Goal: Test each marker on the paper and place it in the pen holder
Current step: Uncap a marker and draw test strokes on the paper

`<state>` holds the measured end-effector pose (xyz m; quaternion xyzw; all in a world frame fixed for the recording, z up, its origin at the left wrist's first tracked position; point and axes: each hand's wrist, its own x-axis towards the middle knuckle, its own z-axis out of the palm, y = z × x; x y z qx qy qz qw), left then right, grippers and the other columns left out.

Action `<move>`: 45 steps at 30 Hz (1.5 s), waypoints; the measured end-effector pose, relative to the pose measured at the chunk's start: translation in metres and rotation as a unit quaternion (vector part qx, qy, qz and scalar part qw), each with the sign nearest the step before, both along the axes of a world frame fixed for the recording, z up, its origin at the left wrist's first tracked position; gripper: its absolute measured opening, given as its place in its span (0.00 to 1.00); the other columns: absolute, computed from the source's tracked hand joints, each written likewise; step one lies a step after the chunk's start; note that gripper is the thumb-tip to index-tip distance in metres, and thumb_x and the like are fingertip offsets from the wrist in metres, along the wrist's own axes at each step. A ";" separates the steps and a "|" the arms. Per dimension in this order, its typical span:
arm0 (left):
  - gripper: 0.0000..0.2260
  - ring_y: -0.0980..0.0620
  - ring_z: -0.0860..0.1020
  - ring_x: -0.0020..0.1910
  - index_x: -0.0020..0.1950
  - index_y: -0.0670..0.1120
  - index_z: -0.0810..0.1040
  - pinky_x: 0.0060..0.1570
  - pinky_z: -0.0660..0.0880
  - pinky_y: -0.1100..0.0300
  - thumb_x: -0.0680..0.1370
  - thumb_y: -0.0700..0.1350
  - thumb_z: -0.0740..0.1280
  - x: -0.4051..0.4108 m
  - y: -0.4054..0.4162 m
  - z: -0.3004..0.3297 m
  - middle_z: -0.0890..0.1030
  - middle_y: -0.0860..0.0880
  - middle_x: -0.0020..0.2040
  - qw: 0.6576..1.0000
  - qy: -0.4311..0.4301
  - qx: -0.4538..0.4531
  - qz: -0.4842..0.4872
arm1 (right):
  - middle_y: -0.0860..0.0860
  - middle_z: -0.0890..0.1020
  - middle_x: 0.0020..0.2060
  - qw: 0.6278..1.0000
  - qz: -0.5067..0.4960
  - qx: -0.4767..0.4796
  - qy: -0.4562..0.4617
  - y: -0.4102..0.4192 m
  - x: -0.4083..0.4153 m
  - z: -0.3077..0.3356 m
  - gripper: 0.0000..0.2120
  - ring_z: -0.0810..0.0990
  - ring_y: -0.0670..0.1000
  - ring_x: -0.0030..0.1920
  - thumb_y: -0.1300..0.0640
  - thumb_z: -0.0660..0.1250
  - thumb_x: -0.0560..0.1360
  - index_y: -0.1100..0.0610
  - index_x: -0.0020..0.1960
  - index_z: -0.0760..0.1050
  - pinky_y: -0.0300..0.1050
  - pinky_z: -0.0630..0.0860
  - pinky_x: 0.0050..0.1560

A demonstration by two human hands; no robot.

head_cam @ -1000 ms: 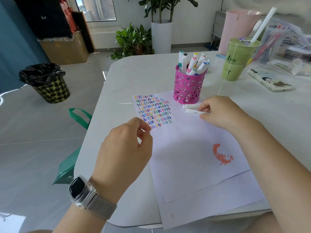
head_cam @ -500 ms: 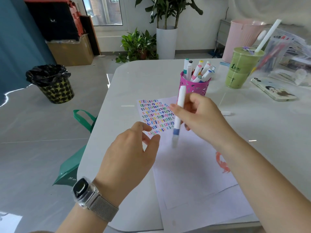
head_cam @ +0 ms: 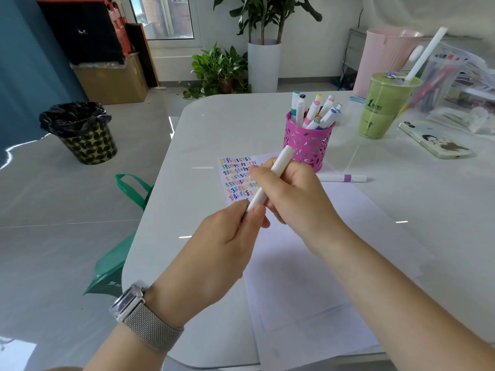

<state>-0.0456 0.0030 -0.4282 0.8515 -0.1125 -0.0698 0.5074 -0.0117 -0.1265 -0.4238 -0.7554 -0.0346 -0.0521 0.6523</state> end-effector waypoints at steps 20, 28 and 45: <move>0.15 0.58 0.59 0.18 0.34 0.47 0.69 0.23 0.55 0.63 0.80 0.49 0.56 0.000 -0.015 0.001 0.61 0.55 0.20 0.997 0.011 -0.080 0.004 | 0.46 0.62 0.17 0.997 -0.054 0.052 -0.014 0.006 -0.004 0.000 0.23 0.62 0.46 0.17 0.65 0.61 0.73 0.53 0.23 0.58 0.34 0.59 0.20; 0.16 0.58 0.59 0.17 0.34 0.47 0.70 0.21 0.55 0.67 0.80 0.50 0.56 -0.004 -0.015 0.000 0.61 0.55 0.20 0.995 0.014 -0.096 0.010 | 0.46 0.62 0.17 0.996 -0.050 0.069 -0.006 0.008 -0.005 0.000 0.24 0.62 0.48 0.18 0.65 0.61 0.73 0.52 0.21 0.59 0.37 0.61 0.20; 0.20 0.51 0.63 0.27 0.33 0.45 0.62 0.29 0.65 0.54 0.79 0.56 0.50 -0.016 -0.018 -0.006 0.68 0.51 0.27 0.994 -0.072 0.019 -0.075 | 0.47 0.65 0.18 0.971 -0.099 0.213 0.042 -0.002 0.004 0.008 0.28 0.65 0.48 0.22 0.50 0.59 0.80 0.51 0.21 0.61 0.38 0.66 0.27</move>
